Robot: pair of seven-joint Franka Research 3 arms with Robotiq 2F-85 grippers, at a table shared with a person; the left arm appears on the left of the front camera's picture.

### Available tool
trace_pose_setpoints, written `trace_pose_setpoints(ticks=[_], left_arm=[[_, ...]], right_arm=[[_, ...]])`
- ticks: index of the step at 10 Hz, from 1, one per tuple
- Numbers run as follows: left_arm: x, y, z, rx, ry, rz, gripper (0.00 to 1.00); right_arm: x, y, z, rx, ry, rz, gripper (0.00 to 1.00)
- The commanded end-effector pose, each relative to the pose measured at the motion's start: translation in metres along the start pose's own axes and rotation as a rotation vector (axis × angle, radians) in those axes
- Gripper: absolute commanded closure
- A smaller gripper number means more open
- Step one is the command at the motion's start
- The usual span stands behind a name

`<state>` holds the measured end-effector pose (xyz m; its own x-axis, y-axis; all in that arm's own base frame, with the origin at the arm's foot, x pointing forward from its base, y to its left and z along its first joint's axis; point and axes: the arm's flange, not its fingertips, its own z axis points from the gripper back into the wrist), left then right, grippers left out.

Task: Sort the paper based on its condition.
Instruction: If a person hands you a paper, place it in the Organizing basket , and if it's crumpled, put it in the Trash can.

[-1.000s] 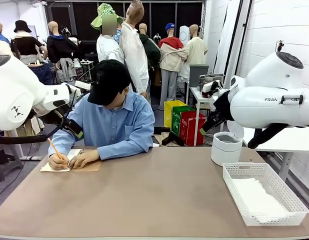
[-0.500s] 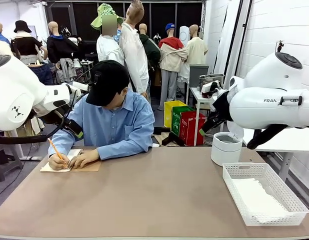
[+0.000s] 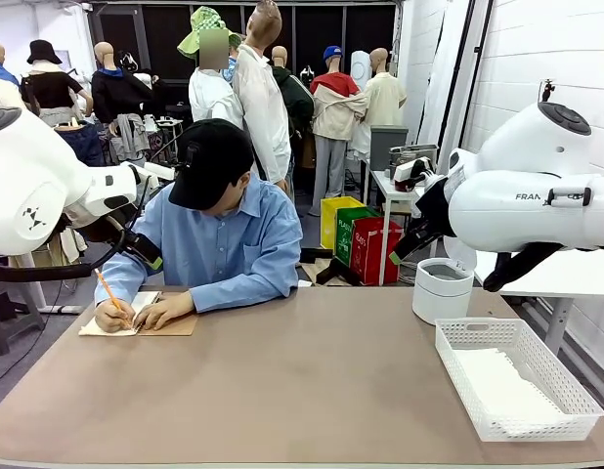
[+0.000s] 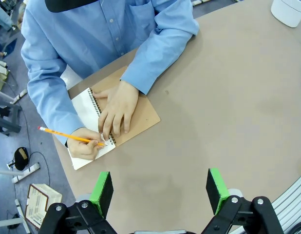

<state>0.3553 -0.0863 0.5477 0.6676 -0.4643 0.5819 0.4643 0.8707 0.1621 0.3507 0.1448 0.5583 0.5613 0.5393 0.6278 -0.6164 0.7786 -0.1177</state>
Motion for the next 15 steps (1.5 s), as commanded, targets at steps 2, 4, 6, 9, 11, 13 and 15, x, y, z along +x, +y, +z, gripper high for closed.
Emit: trace_pose_setpoints(ticks=[2, 4, 6, 9, 11, 13, 15], left_arm=[[-0.0002, 0.0005, -0.0007, -0.001, 0.002, 0.001, 0.0], [-0.0002, 0.0005, -0.0007, -0.001, 0.002, 0.001, 0.0], [-0.0002, 0.0005, -0.0007, -0.001, 0.002, 0.001, 0.0], [-0.0002, 0.0005, -0.0007, -0.001, 0.002, 0.001, 0.0], [-0.0002, 0.0005, -0.0007, -0.001, 0.002, 0.001, 0.0], [-0.0002, 0.0005, -0.0007, -0.001, 0.002, 0.001, 0.0], [-0.0002, 0.0005, -0.0007, -0.001, 0.002, 0.001, 0.0]], right_arm=[[0.0003, -0.002, 0.0008, 0.001, -0.002, -0.004, 0.0], [0.0003, -0.002, 0.0008, 0.001, -0.002, -0.004, 0.0], [0.0003, -0.002, 0.0008, 0.001, -0.002, -0.004, 0.0], [0.0003, -0.002, 0.0008, 0.001, -0.002, -0.004, 0.0], [0.0003, -0.002, 0.0008, 0.001, -0.002, -0.004, 0.0], [0.0003, -0.002, 0.0008, 0.001, -0.002, -0.004, 0.0], [0.0003, -0.002, 0.0008, 0.001, -0.002, -0.004, 0.0]])
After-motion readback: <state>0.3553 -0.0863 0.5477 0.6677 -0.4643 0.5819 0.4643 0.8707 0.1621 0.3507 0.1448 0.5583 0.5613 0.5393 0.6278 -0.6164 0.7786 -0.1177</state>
